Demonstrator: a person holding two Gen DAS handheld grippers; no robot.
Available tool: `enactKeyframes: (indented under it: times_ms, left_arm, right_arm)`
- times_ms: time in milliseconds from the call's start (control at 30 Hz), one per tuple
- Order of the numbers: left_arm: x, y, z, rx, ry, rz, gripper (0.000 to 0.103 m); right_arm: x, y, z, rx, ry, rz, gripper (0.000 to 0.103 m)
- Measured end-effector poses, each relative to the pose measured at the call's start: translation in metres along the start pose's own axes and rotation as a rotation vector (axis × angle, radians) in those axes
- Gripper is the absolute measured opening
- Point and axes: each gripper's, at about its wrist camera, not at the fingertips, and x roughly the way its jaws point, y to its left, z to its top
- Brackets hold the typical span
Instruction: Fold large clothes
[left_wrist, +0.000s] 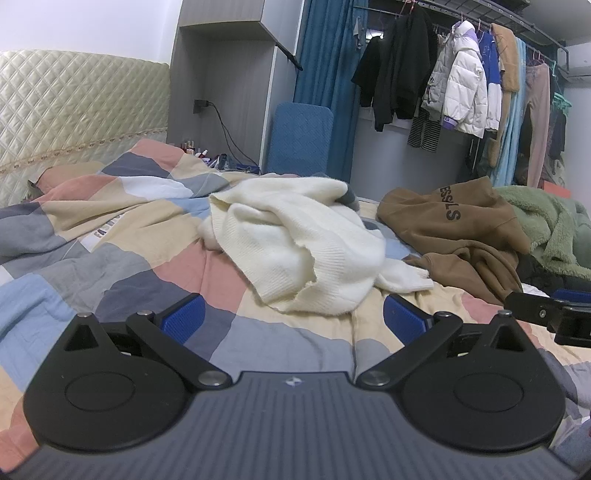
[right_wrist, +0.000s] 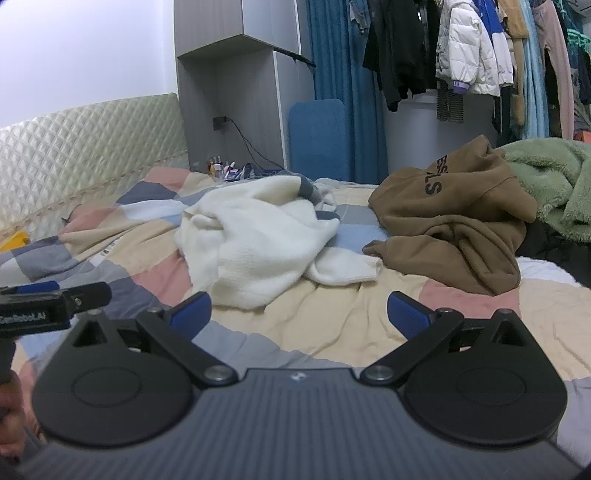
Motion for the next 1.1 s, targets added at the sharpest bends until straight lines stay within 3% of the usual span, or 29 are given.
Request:
enactKeyframes:
  times_ms: [1100]
  left_arm:
    - [-0.0004, -0.0063, -0.0037, 0.019, 0.007, -0.006, 0.103]
  right_arm:
    - [0.0012, 0.002, -0.0027, -0.011, 0.002, -0.02, 0.103]
